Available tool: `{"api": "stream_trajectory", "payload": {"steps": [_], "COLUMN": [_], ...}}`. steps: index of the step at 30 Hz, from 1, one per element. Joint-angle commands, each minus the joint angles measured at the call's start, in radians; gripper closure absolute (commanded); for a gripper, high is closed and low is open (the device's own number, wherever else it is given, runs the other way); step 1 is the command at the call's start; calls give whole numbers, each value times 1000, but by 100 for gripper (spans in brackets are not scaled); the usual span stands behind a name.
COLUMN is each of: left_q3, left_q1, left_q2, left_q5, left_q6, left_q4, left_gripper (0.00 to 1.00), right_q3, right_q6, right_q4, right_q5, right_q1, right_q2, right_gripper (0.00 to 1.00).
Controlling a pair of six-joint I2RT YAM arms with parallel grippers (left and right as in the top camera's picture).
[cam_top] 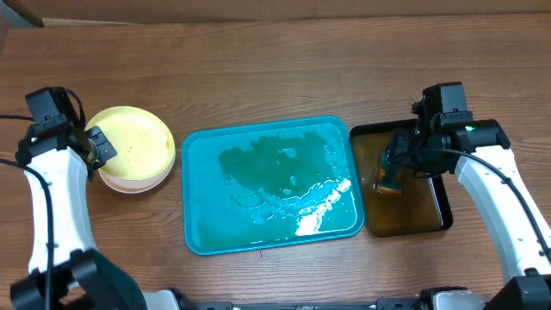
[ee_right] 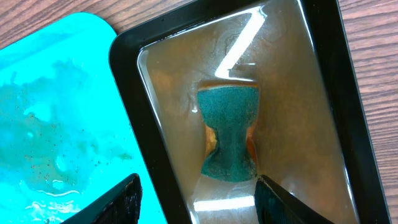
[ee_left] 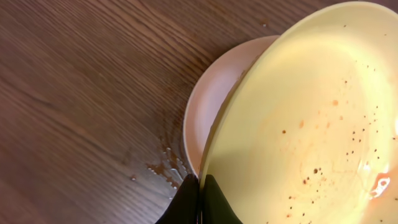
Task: Clean dirty plates on tray and stack at the side
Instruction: 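Carry the yellow plate left and lay it on the white plates, then release the sponge on the brown tray and open left gripper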
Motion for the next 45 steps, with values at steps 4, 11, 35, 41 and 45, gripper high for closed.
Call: {"api": "stream_trajectory", "payload": {"steps": [4,11,35,41,45], "left_q3": [5,5,5,-2,-60], "left_q1": [44,59,-328,-326,-327], "left_q2": [53,54,-140,-174,-299], "left_q5": [55,138,369,373,386], "left_q6": [-13,-13,80,131,142], "left_q4": [18,11,-353,-511,-476], "left_gripper": [96,22,0,0,0], "right_q3": [5,5,6,2,-42], "right_q6": [-4,-4,-110,-70,-71], "right_q4": [0,0,40,-64,-64], "right_q5": [-1,-1,-51,-24,-23], "right_q1": [-1,-1,90,88,90], "right_q2": [-3,-3,-3,-53,-182], "right_gripper": [40,40,0,0,0]}}
